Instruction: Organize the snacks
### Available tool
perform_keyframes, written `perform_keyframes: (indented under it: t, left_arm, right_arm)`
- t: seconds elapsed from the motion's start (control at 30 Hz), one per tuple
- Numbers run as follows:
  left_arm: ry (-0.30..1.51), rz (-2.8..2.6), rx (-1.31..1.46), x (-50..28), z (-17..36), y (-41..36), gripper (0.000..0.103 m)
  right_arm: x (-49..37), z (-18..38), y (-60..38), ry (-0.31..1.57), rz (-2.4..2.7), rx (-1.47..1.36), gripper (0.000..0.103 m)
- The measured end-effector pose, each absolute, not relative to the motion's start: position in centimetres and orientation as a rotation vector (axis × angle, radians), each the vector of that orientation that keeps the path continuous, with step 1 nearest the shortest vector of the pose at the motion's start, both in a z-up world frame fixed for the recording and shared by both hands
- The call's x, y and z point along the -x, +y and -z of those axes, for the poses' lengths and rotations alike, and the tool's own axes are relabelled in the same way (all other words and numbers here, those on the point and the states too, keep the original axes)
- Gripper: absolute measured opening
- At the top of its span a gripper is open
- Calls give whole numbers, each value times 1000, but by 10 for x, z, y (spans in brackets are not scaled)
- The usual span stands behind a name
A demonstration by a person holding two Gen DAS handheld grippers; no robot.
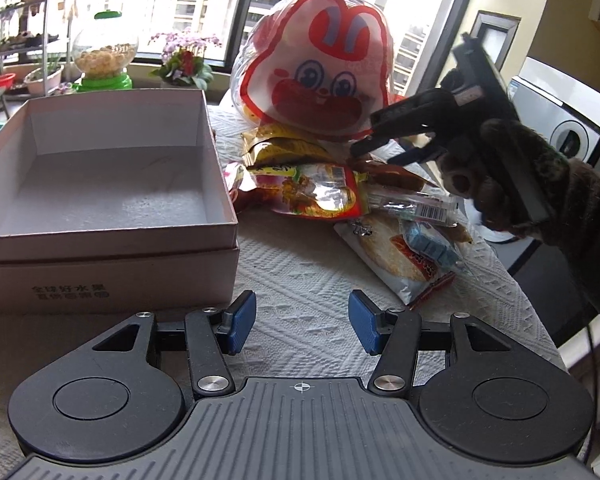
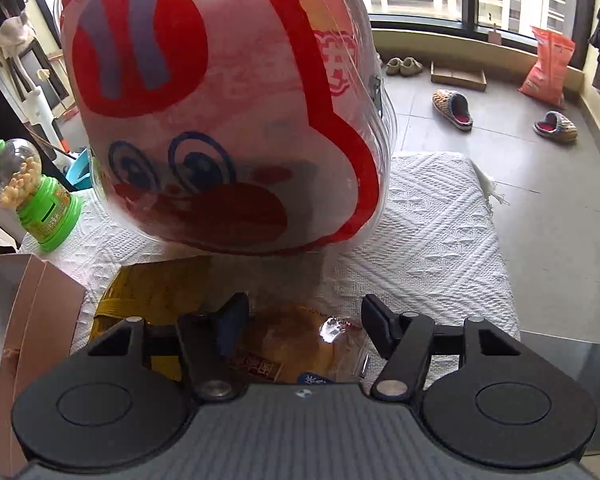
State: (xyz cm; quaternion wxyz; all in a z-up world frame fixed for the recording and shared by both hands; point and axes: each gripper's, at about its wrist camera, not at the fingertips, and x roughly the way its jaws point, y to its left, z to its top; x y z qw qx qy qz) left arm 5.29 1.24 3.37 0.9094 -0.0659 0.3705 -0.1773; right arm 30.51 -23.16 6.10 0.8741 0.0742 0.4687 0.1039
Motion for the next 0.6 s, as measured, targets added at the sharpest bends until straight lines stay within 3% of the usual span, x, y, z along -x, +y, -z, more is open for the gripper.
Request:
perform_keyframes:
  t: [0.23,0.37,0.5,0.6]
  left_arm:
    - [769,374,160,-63,-31,-2,57]
    - [769,364,122,-50,-38,-1,57]
    - [802,344,127,-40,-39,11,57]
    - [817,340,157,-37,-40,18,57]
  right_arm:
    - [-192,-77,-209,1007,-404,-115,63]
    - [-159,-81,-192,1112,-626,-211,56]
    - [-139,-101,-209,941,-524,-121,63]
    - [-128,-101,-249,922,-420,-169,64]
